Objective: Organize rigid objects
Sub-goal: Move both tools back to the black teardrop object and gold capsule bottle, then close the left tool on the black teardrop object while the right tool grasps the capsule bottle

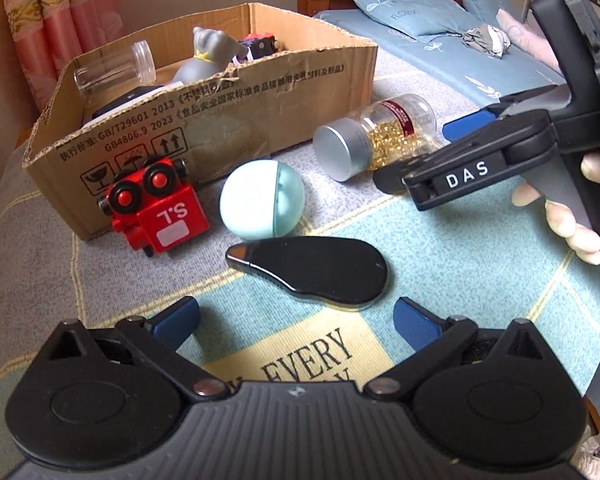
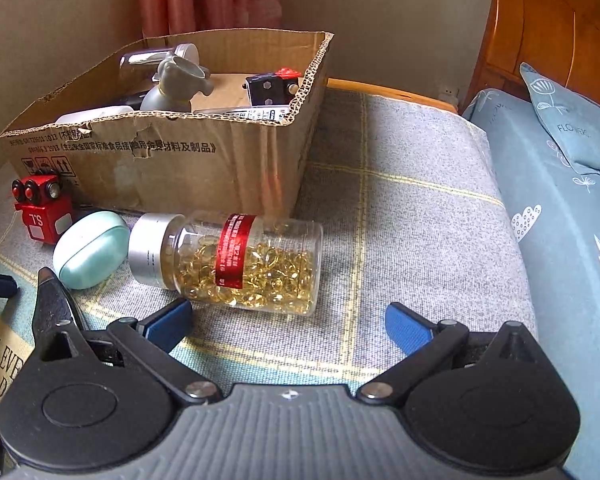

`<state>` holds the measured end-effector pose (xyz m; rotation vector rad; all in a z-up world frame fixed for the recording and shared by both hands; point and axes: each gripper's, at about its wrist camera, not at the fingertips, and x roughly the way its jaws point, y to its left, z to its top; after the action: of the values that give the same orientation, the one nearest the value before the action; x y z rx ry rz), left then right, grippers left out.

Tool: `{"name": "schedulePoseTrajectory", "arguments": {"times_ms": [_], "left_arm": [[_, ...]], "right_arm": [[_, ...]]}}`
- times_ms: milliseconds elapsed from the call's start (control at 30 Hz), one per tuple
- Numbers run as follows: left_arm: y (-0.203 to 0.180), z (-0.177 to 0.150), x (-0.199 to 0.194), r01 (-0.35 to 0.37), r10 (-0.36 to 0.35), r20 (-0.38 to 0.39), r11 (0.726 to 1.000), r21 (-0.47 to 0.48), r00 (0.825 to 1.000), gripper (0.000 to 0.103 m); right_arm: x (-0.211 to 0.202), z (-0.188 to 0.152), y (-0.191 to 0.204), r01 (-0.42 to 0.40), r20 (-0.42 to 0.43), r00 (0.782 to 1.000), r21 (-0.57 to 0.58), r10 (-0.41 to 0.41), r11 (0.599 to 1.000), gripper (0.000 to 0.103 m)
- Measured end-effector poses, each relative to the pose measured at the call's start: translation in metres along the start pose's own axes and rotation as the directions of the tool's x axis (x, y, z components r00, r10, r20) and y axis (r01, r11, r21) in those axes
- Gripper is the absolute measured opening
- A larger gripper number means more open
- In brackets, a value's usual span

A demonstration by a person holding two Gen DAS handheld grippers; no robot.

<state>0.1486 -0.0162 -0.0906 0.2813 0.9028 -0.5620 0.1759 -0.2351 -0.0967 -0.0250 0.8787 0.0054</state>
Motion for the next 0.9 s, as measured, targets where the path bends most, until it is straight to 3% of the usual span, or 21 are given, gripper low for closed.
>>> {"name": "schedulePoseTrajectory", "arguments": {"times_ms": [267, 633, 900], "left_arm": [[0.003, 0.013, 0.010, 0.014, -0.015, 0.045, 1.000, 0.020, 0.999, 0.103], [0.004, 0.015, 0.009, 0.040, -0.043, 0.044, 0.998, 0.056, 0.998, 0.100], [0.001, 0.013, 0.004, 0.050, -0.053, 0.042, 0.997, 0.067, 0.998, 0.090]], "right_arm": [[-0.001, -0.002, 0.000, -0.004, 0.013, 1.000, -0.003, 0.004, 1.000, 0.103], [-0.002, -0.003, 0.000, -0.007, 0.020, 1.000, -0.004, 0.007, 1.000, 0.103], [-0.003, -0.004, 0.001, -0.002, 0.026, 1.000, 0.002, 0.002, 1.000, 0.103]]}}
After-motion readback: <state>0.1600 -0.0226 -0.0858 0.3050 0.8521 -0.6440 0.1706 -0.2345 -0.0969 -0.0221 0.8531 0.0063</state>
